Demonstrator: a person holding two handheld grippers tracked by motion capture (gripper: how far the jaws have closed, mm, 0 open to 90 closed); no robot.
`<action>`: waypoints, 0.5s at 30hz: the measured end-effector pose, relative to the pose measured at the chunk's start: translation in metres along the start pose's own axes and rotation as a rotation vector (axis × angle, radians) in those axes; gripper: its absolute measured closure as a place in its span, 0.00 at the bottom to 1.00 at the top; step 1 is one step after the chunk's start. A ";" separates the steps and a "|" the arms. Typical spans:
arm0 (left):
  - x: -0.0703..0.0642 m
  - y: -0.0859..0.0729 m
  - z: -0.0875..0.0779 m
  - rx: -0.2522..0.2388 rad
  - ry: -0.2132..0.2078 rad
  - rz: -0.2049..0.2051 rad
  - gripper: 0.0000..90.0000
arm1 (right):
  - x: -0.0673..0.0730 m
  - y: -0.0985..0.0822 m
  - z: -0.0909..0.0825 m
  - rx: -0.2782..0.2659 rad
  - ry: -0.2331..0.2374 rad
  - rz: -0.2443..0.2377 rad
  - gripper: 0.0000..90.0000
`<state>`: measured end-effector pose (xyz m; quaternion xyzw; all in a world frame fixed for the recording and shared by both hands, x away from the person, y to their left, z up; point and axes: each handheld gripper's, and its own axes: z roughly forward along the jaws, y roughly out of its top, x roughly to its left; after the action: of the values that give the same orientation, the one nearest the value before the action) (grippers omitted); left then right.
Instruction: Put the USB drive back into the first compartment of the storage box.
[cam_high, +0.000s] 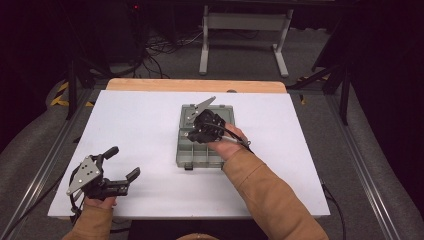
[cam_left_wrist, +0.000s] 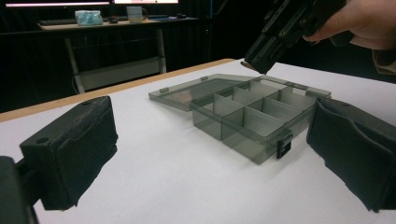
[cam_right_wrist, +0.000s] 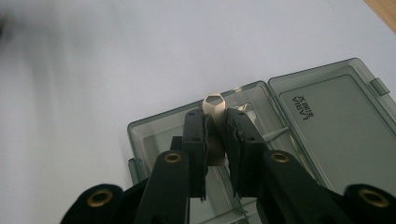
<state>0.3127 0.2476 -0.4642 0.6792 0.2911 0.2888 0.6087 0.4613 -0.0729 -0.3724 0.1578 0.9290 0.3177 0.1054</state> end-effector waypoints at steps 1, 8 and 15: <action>0.000 0.000 0.000 0.000 0.000 0.000 0.03 | -0.001 0.000 0.001 0.001 -0.001 0.002 0.87; 0.000 0.000 0.000 -0.003 0.002 -0.002 0.03 | -0.006 0.000 0.013 0.005 -0.006 0.017 0.87; 0.000 0.000 0.000 -0.003 -0.001 -0.004 0.03 | -0.012 -0.002 0.025 0.010 -0.007 0.034 0.87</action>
<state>0.3127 0.2478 -0.4644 0.6778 0.2920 0.2877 0.6104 0.4790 -0.0646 -0.3913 0.1755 0.9274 0.3141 0.1025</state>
